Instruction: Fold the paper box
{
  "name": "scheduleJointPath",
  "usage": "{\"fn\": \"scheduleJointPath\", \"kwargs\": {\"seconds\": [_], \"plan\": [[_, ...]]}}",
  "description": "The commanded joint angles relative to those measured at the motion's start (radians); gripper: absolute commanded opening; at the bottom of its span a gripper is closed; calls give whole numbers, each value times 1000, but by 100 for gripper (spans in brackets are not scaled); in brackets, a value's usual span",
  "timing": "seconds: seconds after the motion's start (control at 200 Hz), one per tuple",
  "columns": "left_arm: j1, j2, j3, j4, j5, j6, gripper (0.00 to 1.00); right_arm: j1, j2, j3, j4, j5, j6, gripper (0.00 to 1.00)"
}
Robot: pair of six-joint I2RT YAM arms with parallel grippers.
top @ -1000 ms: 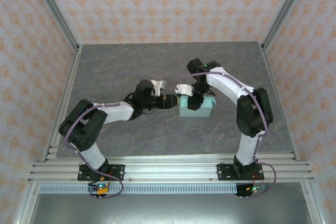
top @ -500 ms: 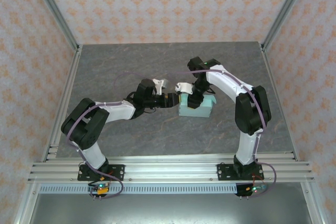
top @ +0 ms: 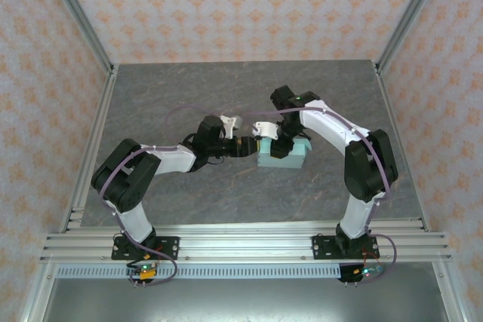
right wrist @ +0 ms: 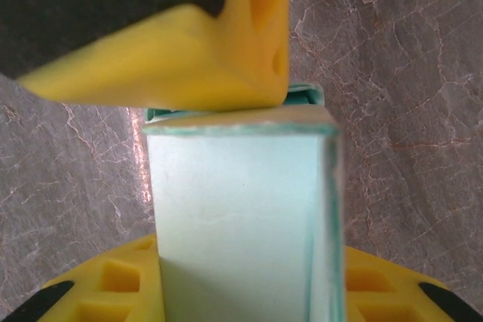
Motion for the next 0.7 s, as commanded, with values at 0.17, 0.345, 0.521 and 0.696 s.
{"fn": "scheduleJointPath", "kwargs": {"seconds": [0.17, 0.345, 0.521, 0.696], "plan": [[14, -4, -22, -9, -5, 32, 69, 19, -34, -43, 105, 32, -32, 51], [13, -3, -21, -1, -4, 28, 69, 27, -104, -101, 205, 30, -27, 56], [15, 5, -20, -4, -4, 33, 69, 39, -165, -163, 287, 52, -32, 56], [21, 17, -22, 12, 2, 20, 69, 60, -193, -214, 349, 109, -57, 55]]}}
